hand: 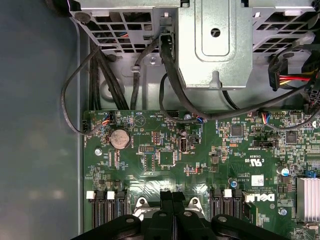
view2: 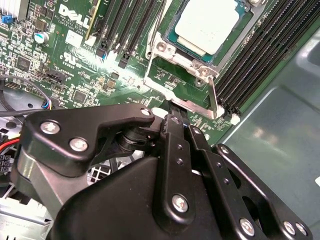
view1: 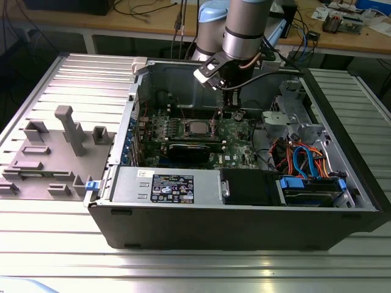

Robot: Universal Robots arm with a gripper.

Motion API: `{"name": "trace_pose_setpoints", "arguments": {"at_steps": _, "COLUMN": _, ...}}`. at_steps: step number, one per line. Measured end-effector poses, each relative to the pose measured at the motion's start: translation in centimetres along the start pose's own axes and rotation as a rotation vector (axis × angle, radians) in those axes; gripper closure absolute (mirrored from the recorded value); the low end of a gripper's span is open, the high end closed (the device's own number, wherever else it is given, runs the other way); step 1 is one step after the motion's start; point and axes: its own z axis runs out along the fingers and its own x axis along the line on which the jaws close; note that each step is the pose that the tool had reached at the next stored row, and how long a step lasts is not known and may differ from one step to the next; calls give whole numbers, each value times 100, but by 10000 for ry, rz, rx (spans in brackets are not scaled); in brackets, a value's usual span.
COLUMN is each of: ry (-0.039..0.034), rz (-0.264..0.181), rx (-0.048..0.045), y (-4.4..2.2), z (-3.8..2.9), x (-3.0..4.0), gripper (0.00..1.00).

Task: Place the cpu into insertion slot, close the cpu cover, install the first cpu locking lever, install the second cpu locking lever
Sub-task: 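Close the cpu cover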

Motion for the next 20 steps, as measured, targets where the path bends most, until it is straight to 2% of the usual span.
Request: {"name": "trace_pose_setpoints", "arguments": {"at_steps": 20, "ry": 0, "rz": -1, "rx": 0, "y": -74, "z": -1, "x": 0, "gripper": 89}}
